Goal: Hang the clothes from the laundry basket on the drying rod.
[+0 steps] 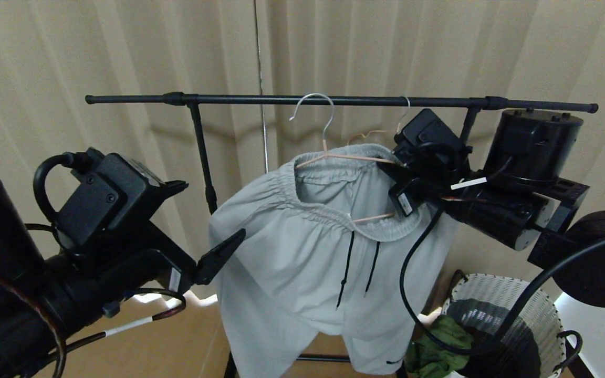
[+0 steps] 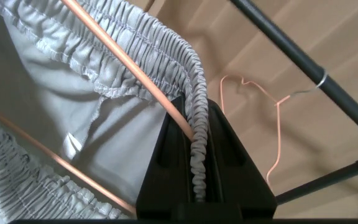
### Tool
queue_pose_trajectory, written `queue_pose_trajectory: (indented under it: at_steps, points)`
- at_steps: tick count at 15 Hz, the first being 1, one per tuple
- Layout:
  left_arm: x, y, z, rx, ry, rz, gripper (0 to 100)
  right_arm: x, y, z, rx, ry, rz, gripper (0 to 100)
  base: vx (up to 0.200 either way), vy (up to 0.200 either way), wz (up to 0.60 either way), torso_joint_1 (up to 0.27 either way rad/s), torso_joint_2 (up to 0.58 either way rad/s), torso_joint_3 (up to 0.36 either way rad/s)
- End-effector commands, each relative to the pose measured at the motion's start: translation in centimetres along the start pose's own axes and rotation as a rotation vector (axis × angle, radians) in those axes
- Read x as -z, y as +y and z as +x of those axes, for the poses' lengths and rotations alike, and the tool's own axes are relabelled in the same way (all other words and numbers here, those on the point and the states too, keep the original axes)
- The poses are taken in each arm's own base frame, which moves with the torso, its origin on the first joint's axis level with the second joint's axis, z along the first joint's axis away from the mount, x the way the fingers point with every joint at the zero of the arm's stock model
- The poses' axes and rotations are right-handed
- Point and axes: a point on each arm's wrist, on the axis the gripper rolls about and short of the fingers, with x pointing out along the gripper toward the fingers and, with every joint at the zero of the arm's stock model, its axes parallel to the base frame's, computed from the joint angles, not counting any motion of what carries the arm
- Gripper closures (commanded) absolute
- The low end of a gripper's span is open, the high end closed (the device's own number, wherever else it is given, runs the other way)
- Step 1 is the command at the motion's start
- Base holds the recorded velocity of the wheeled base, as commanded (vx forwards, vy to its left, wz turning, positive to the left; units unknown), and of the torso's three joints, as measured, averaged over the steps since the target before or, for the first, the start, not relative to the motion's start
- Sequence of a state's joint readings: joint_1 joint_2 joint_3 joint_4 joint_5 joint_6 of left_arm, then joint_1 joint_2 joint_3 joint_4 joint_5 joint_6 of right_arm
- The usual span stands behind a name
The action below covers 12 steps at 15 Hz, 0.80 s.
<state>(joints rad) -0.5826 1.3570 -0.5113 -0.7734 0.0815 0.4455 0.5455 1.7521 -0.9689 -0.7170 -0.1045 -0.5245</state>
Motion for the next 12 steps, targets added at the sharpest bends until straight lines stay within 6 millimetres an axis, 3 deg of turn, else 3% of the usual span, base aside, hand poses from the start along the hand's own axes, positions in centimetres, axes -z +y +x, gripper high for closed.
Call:
queue_pose_trajectory:
  at_steps: [1,4,8,12]
  points:
    - [1.2,2.7,-0.6,-0.022,0.022,-0.025,0,-1.0,-0.7,-1.1,0.011,-0.024,0.016,100,0.000,0.000,0.00,0.000,0.00,0.000]
    - [3.8,4.7,-0.3,0.042,0.054,-0.044,0,-2.0,-1.5,-2.8,-0.006,-0.007,0.046,100,0.000,0.000,0.00,0.000,0.00,0.000]
    - [6.0,4.0,-0.1,0.094,0.126,-0.070,0,-3.8,-2.6,-4.0,-0.016,0.009,0.146,100,0.000,0.000,0.00,0.000,0.00,0.000]
    - [7.7,3.7,1.5,0.106,0.168,-0.082,0,-4.4,-3.0,-4.6,-0.019,-0.001,0.159,100,0.000,0.000,0.00,0.000,0.00,0.000]
